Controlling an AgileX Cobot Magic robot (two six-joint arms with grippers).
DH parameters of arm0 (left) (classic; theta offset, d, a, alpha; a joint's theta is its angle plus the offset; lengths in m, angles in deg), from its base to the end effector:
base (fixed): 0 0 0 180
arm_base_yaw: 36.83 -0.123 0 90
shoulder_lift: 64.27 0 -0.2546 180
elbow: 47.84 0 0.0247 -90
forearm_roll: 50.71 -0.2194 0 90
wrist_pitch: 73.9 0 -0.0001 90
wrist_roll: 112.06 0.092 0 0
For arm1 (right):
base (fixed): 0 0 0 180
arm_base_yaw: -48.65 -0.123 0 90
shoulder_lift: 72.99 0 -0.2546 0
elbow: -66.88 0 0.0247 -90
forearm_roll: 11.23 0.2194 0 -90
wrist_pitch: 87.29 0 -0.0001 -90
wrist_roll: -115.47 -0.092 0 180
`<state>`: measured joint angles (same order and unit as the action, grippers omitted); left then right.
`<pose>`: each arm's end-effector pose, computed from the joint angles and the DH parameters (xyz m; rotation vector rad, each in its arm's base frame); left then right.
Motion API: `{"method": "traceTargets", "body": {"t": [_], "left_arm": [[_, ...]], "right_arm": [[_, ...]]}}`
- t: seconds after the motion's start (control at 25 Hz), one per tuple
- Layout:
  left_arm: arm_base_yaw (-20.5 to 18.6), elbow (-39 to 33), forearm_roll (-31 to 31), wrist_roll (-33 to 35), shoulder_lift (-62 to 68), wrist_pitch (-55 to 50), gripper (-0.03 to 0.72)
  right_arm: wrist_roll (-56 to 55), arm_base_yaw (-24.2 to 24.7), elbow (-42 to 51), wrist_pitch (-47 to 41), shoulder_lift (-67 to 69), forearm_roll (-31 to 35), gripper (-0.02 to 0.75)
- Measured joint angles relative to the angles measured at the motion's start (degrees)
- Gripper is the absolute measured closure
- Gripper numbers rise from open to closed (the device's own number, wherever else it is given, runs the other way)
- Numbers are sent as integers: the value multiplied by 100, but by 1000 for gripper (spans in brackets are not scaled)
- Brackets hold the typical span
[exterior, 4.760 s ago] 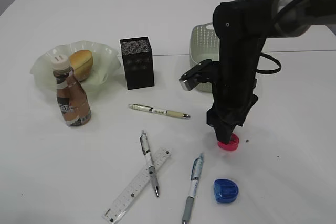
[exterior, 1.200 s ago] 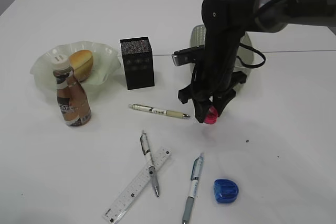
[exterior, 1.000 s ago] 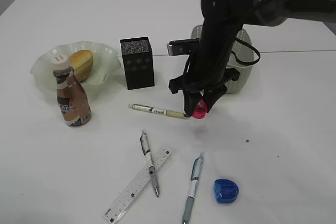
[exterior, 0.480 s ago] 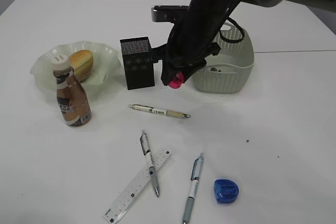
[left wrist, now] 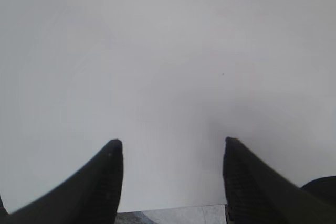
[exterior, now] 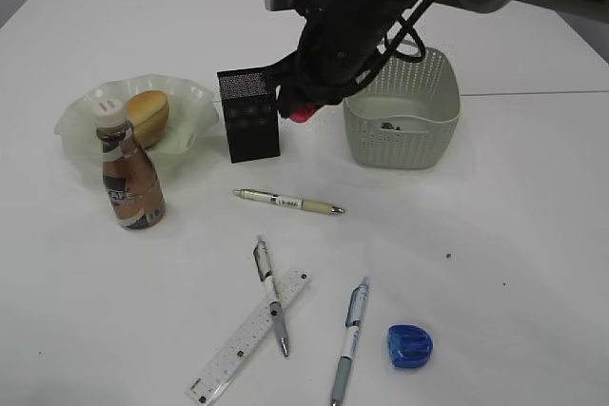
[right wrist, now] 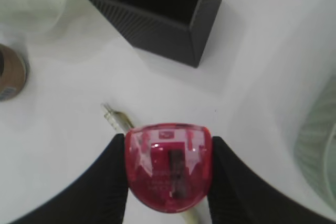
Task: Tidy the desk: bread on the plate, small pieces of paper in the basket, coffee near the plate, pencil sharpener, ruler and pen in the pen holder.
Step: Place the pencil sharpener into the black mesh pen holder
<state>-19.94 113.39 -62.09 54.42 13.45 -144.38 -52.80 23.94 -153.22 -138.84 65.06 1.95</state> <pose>0.1844 -0.0381 0.2836 0.1489 2.8624 0.1844 0.4082 0.2059 0.2099 -0.6998 2.5201 0.3662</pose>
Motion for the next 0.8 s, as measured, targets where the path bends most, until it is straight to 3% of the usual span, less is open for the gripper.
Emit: {"method": "traceTargets", "body": {"t": [0.16,0.44,0.8], "left_arm": [[0,0,-211,0,0,0,249],[0,0,-368,0,0,0,251],[0,0,-368,0,0,0,252]], "right_arm": [[91,0,0,693,0,29,442],[708,-12,0,1837,9,647,442],[934,-218,0,2852,317,770,442]]}}
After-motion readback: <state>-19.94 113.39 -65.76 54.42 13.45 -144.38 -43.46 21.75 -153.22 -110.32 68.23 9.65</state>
